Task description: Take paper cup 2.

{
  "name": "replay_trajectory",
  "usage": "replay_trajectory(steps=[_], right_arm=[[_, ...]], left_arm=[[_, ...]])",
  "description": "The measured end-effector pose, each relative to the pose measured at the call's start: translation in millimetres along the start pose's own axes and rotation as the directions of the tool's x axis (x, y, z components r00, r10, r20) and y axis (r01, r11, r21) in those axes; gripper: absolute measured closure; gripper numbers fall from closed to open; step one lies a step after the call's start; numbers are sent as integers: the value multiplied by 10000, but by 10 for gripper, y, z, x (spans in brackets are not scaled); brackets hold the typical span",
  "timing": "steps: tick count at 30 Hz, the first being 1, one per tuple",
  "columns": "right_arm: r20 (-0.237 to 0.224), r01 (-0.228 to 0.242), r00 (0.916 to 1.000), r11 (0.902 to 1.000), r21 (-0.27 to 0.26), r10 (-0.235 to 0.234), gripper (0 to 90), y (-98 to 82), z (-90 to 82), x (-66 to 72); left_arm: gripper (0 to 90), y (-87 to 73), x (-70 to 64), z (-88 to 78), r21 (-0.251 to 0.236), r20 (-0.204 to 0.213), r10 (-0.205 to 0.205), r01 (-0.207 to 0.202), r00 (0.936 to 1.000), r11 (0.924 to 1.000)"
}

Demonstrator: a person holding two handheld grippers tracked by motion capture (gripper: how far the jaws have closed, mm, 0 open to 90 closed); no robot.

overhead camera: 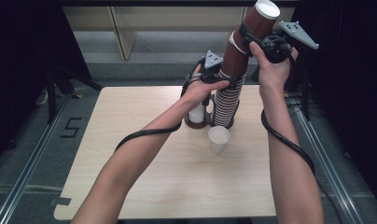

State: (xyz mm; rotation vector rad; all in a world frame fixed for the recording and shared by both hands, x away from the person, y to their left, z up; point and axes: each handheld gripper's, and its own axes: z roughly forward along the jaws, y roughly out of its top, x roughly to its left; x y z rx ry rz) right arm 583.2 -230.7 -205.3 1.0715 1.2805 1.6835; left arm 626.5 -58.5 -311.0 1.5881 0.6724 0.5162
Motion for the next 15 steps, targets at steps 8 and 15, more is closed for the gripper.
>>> replay_trajectory(steps=[8,15], right_arm=[[-90,-134,9999,9990,-426,130,192,103,-193,-72],[-88,-34,10000,9988,-486,30,191,121,-474,-161]], left_arm=[[30,30,-34,-146,53,71,634,-635,9980,9980],[13,52,-105,-507,-130,152,1602,-1600,9870,9870]])
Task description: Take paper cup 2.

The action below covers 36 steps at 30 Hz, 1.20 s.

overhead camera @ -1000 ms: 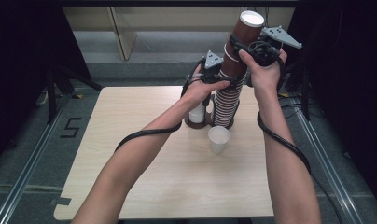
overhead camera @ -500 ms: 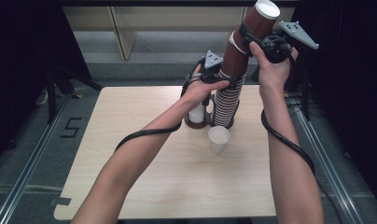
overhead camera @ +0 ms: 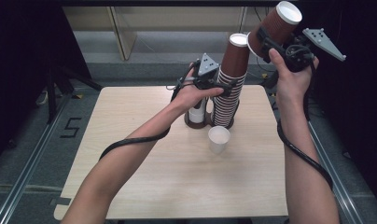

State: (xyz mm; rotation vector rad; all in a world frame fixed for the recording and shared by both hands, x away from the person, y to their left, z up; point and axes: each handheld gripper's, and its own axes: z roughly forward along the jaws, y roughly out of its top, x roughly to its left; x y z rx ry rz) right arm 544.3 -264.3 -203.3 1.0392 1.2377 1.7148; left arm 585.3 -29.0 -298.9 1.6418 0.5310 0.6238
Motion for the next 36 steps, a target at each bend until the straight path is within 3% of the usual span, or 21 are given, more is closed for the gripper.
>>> replay_trajectory(steps=[3,10,15,19,23,34,36], right_arm=[[32,-11,10000,10000,11,11,191,-28,-128,-43],[-35,376,9993,9991,203,-375,191,-154,-431,-76],[-157,476,9988,9963,713,-466,190,-375,-625,-53],[-426,224,9989,9934,1123,-177,189,-578,-761,6],[-743,-122,9970,9897,1429,230,188,-765,-874,85],[-1370,-17,9900,9744,2246,333,187,-1272,-1042,292],[-1479,-108,9879,9707,2399,476,187,-1365,-1067,339]], left_arm=[[14,-28,-28,-195,52,-35,332,-332,9994,9994],[15,-181,-39,-659,205,-23,635,-635,9980,9978],[14,-356,-91,-936,307,143,769,-773,9969,9965],[15,-519,-160,-1141,349,361,698,-710,9969,9969],[15,-673,-244,-1308,314,534,826,-844,9952,9959],[16,-1043,-382,-1627,527,513,877,-903,9948,9945],[16,-1120,-410,-1677,615,572,672,-707,9961,9956]])
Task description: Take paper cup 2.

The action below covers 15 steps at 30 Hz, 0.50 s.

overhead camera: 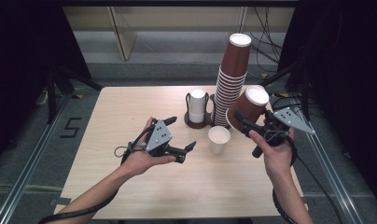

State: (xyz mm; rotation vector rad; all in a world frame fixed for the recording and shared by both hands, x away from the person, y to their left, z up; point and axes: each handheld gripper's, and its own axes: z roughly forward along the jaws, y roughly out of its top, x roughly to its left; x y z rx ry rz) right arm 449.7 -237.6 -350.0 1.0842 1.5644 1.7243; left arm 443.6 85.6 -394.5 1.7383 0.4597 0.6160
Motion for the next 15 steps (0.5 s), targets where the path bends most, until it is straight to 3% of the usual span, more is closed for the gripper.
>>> replay_trajectory(steps=[5,7,8,15], right_arm=[[-267,-39,9996,9992,396,49,186,-182,1,88],[-375,-50,9993,9984,571,72,186,-263,3,120],[-498,-279,9983,9967,758,317,186,-354,9,165],[-881,-226,9955,9919,1252,338,185,-641,35,311]], left_arm=[[16,-165,-60,-71,118,78,-217,216,9997,9997],[16,-226,-86,-104,186,88,-180,179,9998,9997],[15,-253,-101,-120,208,81,-132,131,9999,9997],[6,-445,-247,-225,313,327,-107,97,9994,9995]])
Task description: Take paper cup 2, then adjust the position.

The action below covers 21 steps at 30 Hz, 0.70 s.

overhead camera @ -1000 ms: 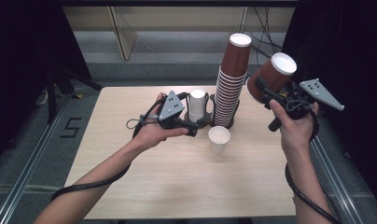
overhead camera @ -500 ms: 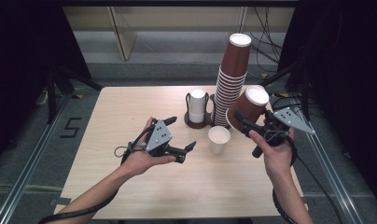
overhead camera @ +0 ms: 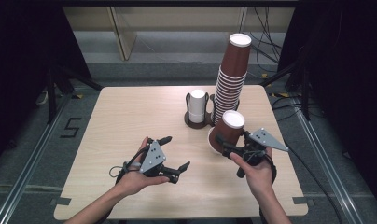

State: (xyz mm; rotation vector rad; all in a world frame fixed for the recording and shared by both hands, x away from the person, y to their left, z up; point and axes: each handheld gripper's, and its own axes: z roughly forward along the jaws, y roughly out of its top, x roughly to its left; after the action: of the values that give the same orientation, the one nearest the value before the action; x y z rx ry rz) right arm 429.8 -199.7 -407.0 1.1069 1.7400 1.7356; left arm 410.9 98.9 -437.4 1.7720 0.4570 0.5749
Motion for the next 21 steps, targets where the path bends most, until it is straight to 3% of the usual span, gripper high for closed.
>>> replay_trajectory(steps=[2,3,4,5,6,9,11,12,15,17,18,19,20,21], right_arm=[[-128,-9,9999,9999,116,11,185,-60,30,26],[-222,-223,9995,9993,293,229,184,-88,41,57],[-166,-40,9999,9995,322,45,184,-106,54,62],[-247,-237,9994,9990,386,247,184,-119,60,82],[-177,55,9998,9994,342,-49,184,-129,71,69],[-335,-228,9991,9988,422,242,183,-154,82,104],[-175,-82,9998,9981,605,93,183,-163,73,121],[-373,-327,9987,9982,504,346,182,-178,91,140],[-494,-170,9986,9987,478,193,182,-202,125,152],[-528,-332,9980,9982,503,359,181,-211,142,166],[-602,-688,9955,9956,642,727,181,-218,145,188],[-669,-471,9965,9974,547,508,180,-226,162,165],[-802,-881,9925,9943,595,928,181,-235,164,175],[-765,-847,9930,9944,635,895,180,-239,159,169]], left_arm=[[0,-31,-33,-13,13,108,-5,5,9999,10000],[0,-41,-44,-18,24,131,-24,24,9999,10000],[0,-51,-54,-20,6,162,-66,66,9998,10000],[0,-62,-62,-22,32,169,-104,104,9998,9999],[0,-75,-72,-19,31,181,-149,149,9997,9999],[0,-94,-97,-23,104,220,-149,147,9996,9998],[0,-95,-115,-33,114,271,-145,142,9995,9998],[0,-97,-120,-36,105,262,-179,176,9995,9998],[0,-113,-143,-34,138,287,-271,267,9992,9995],[0,-126,-162,-18,45,390,-253,251,9989,9997],[0,-123,-170,-22,161,390,-274,268,9989,9995],[0,-123,-178,-16,151,422,-324,318,9986,9994],[0,-121,-178,-12,176,444,-281,273,9986,9995],[0,-120,-177,-6,182,446,-249,241,9987,9995]])
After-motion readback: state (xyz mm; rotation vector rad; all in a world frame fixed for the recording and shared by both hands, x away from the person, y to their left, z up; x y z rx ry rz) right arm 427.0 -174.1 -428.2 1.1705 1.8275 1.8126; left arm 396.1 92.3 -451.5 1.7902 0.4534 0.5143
